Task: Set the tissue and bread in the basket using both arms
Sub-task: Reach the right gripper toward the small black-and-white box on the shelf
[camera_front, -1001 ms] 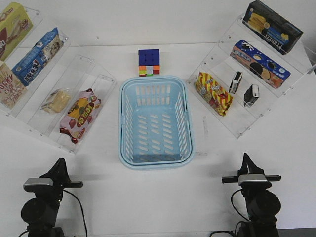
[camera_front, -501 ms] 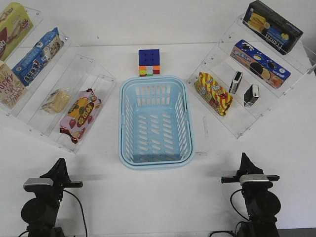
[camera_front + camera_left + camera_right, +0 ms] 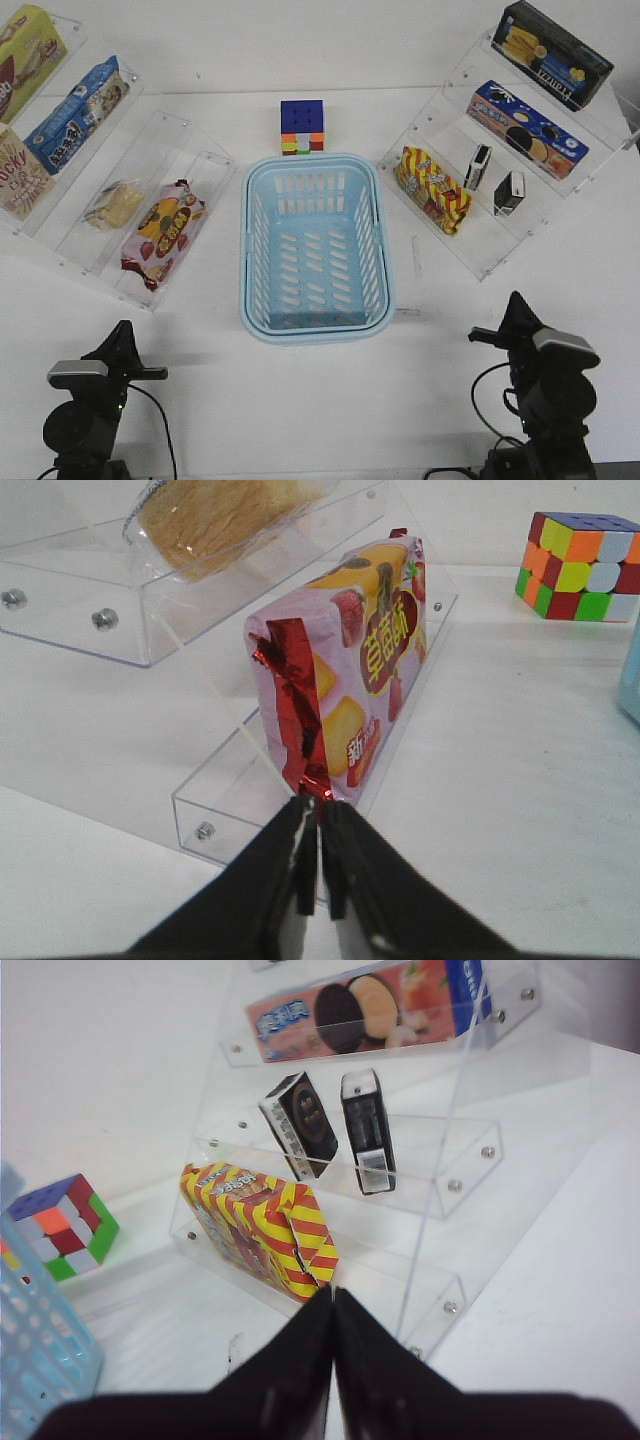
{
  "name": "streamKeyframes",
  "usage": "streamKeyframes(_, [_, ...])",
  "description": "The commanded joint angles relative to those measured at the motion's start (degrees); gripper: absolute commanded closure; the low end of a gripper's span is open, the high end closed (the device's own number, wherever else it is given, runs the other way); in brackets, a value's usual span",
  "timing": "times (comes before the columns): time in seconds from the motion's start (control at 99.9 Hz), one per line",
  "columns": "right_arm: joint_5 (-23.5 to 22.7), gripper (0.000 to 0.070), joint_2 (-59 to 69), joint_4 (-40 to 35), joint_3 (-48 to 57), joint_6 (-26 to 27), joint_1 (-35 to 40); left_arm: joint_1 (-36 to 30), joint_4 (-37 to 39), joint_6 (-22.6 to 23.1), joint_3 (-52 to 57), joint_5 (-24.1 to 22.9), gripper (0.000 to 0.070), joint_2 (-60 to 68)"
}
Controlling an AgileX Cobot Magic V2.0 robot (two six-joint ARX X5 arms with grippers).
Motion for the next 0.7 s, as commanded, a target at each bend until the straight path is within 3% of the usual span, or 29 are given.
streamKeyframes(0.0, [-0.2,0.0683,8.3,0.0,4.6,-3.0,0.0,0.1,0.6,0.7,-1.2,0.0,0.0699,-0.1])
streamKeyframes(0.04, [-0.4,0.0614,12.6,-0.1,7.5,-5.2,0.0,0.1,0.6,0.7,-1.2,0.0,0.0699,-0.1])
streamKeyframes(0.12, [-0.4,0.0330,21.6,-0.3,13.8,-8.5,0.0,0.1,0.6,0.7,-1.2,0.0,0.0699,-0.1])
streamKeyframes(0.16, [-0.3,0.0272,25.0,-0.4,16.4,-9.3,0.0,0.1,0.6,0.7,-1.2,0.0,0.0699,-0.1])
streamKeyframes(0.511, [-0.2,0.0271,54.2,-5.3,41.8,-14.3,-3.2,0.1,0.6,0.7,-1.2,0.0,0.0699,-0.1])
streamKeyframes(0.691, [-0.2,0.0271,63.9,-6.9,48.3,-15.5,-6.2,0.1,0.6,0.7,-1.2,0.0,0.0699,-0.1])
